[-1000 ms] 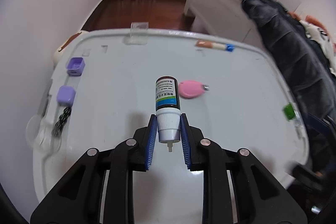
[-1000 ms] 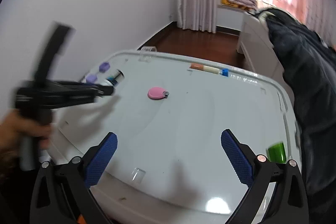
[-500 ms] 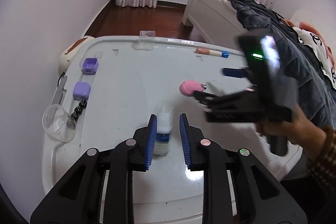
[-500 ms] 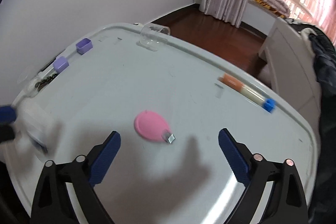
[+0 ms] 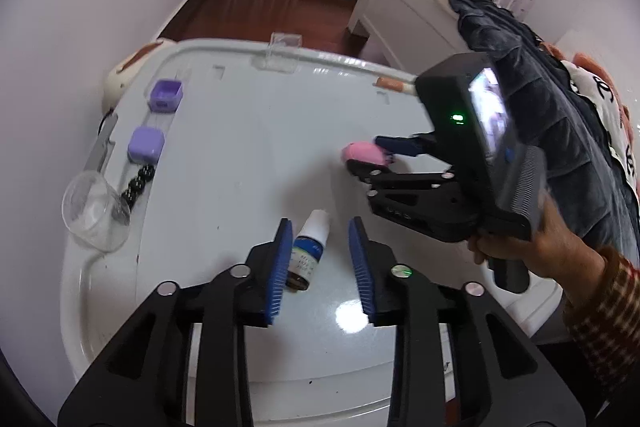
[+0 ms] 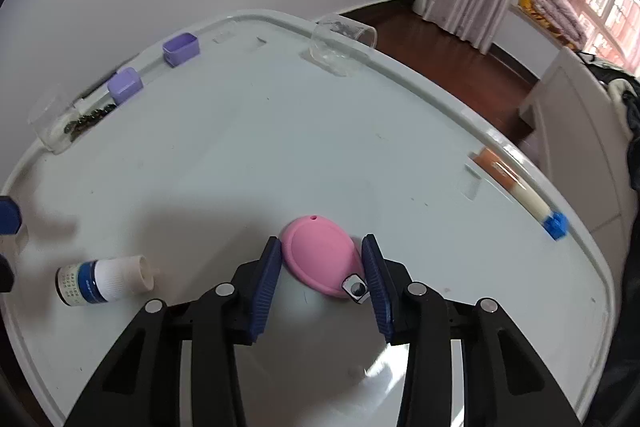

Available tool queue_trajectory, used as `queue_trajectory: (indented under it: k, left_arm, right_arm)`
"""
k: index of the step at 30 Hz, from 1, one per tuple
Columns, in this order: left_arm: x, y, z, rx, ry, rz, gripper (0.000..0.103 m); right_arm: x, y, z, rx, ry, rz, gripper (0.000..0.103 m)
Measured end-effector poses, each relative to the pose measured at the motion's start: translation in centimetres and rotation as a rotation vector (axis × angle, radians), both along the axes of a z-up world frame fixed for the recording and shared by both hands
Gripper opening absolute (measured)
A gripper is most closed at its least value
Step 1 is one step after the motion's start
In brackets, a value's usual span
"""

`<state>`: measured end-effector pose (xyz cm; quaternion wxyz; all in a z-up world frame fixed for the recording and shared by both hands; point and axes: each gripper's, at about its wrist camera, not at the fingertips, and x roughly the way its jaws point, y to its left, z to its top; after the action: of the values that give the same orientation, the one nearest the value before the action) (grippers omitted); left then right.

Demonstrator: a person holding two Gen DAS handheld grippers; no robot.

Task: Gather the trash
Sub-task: 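Grasp the small white bottle with the left tool while the right tool grasps the pink egg-shaped item, then drop the white bottle and pink item from both tools into the orange bucket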

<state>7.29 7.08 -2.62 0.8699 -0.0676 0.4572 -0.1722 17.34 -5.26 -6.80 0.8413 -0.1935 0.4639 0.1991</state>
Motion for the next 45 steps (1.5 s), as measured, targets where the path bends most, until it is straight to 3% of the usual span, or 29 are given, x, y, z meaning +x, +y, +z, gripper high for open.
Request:
queue_trajectory:
  k: [3,7,12,15,17,18,22,30,37,44,45]
  left_arm:
    - [0.0,-0.3,-0.5,-0.009,0.027,-0.022,0.036]
    - [0.0,-1.9,-1.3,0.037,0.038,-0.095,0.054]
    - [1.2,-4.2,-3.3,0.165,0.047,-0.132,0.054]
    - [1.8,-4.4,-4.7,0.199,0.078,-0.119,0.054]
    - [1.7,-4.6,-5.1,0.217,0.076,-0.107,0.043]
    - [1.6,-4.7,-5.1,0.228,0.078,-0.115,0.023]
    - [0.4,-3.9,-4.5,0.13,0.101,-0.106,0.023]
    - [-7.9,-5.6,-1.6,0.143,0.046,-0.233,0.023]
    - [-18.7,-7.8,-4.9,0.132,0.196,-0.394,0.023]
    - [-21.9,-9.4,-8.6,0.217,0.309,-0.411,0.025]
    - [-21.9,-9.4,-8.5,0.222,0.306,-0.404,0.032]
  right_arm:
    - [-1.2,-0.5,0.6,0.024,0.002,-0.013,0.041]
    - [-3.4,-2.3,3.1,0.092,-0.014,-0.046,0.041]
    - [-7.6,-4.4,6.8,0.142,-0.048,-0.061,0.041]
    - [-10.3,-5.5,8.4,0.168,-0.065,-0.069,0.041]
    - [-11.7,-6.3,9.2,0.179,-0.082,-0.079,0.041]
    - [-12.5,-6.8,9.6,0.192,-0.086,-0.088,0.041]
    - [-15.4,-8.5,10.2,0.238,-0.082,-0.128,0.041]
    - [-22.8,-10.0,8.6,0.258,-0.01,-0.181,0.042]
    - [-29.6,-10.2,3.6,0.268,0.168,-0.235,0.042]
    - [-33.0,-9.9,-1.6,0.211,0.318,-0.291,0.042]
    - [-32.8,-10.2,-2.0,0.207,0.335,-0.304,0.043]
